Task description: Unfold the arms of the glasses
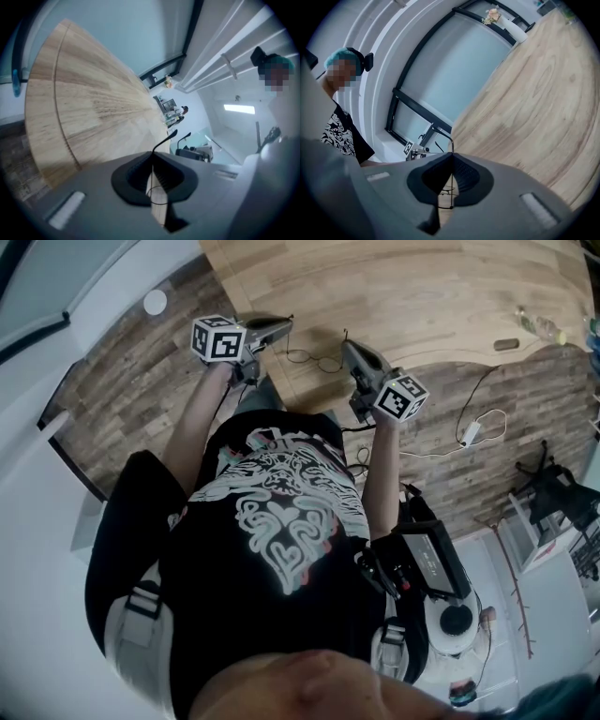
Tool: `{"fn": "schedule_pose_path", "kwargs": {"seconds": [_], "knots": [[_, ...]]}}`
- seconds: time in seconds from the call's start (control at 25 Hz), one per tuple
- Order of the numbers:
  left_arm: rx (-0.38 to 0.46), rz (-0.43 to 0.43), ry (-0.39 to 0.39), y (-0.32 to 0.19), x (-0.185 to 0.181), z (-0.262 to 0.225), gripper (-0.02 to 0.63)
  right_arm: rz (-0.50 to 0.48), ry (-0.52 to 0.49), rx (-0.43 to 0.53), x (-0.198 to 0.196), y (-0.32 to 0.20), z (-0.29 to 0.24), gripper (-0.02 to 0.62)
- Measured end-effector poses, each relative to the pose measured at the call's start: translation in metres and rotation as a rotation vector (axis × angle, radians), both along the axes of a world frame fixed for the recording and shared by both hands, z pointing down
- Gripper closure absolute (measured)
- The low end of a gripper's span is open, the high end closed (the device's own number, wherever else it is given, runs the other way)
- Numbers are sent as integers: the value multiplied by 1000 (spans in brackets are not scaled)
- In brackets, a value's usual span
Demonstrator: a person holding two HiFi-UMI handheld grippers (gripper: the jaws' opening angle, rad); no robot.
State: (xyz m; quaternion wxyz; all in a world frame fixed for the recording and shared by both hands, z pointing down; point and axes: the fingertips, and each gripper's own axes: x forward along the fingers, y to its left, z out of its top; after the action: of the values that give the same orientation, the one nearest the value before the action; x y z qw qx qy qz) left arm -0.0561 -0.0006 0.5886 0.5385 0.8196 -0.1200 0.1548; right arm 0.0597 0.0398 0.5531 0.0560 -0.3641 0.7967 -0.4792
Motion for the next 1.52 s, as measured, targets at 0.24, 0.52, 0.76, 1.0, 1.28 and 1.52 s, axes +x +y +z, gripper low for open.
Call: {"fn": "schedule_pose_path", "kwargs": {"seconds": [0.24, 0.52, 0.76, 1.0, 1.28, 1.52], "knots": [[-65, -25, 7, 0, -3, 7, 608, 1, -1, 2, -1, -1, 3, 594], [-78, -27, 7, -2, -2, 6, 609, 11, 7, -17, 1, -4, 4, 594], [-83, -27, 6, -1, -2, 7, 609, 10, 40, -8, 0, -5, 5, 595], [-90, -29, 8, -1, -1, 6, 609, 7, 41, -18, 1, -5, 8, 595], [-89, -27, -3, -1, -1, 7, 609, 4, 70, -19, 1, -5, 10, 595], [-81, -17, -14, -1, 0, 7, 609, -2, 82, -20, -1, -5, 12, 595]]}}
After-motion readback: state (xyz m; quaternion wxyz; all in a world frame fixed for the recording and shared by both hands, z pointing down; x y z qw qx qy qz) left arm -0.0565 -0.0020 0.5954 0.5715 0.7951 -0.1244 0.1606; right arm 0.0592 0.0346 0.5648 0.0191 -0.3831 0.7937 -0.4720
